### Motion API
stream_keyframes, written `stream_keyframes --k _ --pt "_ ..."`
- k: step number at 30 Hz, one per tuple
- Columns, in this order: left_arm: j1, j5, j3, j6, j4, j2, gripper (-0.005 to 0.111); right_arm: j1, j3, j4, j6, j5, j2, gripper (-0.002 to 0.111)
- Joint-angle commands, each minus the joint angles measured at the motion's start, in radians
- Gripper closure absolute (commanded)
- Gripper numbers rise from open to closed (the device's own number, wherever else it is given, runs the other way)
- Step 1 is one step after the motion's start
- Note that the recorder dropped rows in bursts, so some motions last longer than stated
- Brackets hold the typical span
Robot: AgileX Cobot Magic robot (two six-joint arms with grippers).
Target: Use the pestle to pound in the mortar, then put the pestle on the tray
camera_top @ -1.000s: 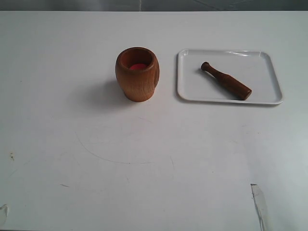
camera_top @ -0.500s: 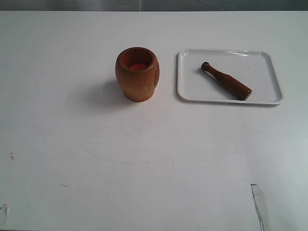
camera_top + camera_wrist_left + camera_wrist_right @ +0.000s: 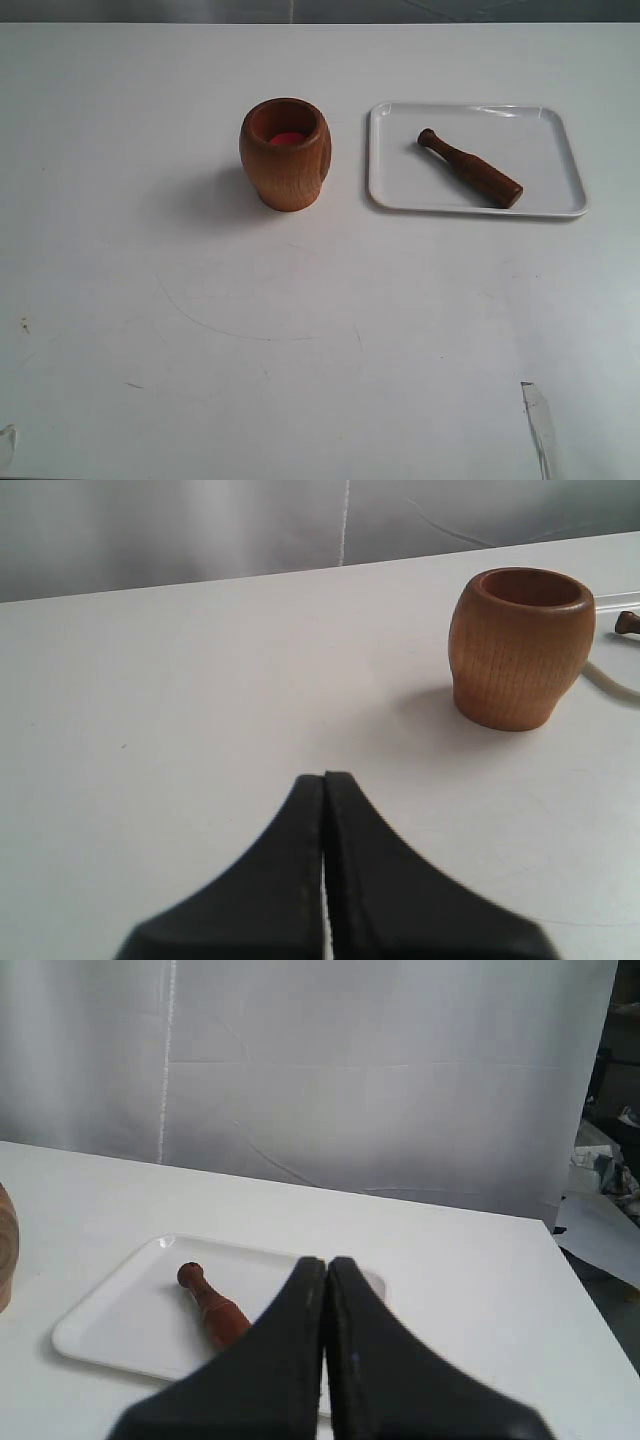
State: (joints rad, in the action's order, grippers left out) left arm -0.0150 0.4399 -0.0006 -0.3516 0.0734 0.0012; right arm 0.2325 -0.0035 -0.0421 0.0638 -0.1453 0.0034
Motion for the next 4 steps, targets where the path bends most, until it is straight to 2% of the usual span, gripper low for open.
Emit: stream_keyframes --k 1,4 --pt "0.008 -0.003 0.001 0.008 -0.007 -0.001 0.107 -0.006 0.003 0.006 0.003 0.002 -0.003 0.108" --pt "0.008 -0.003 0.001 0.008 -0.007 -0.001 0.107 -0.006 0.003 0.006 0.003 0.002 -0.003 0.108"
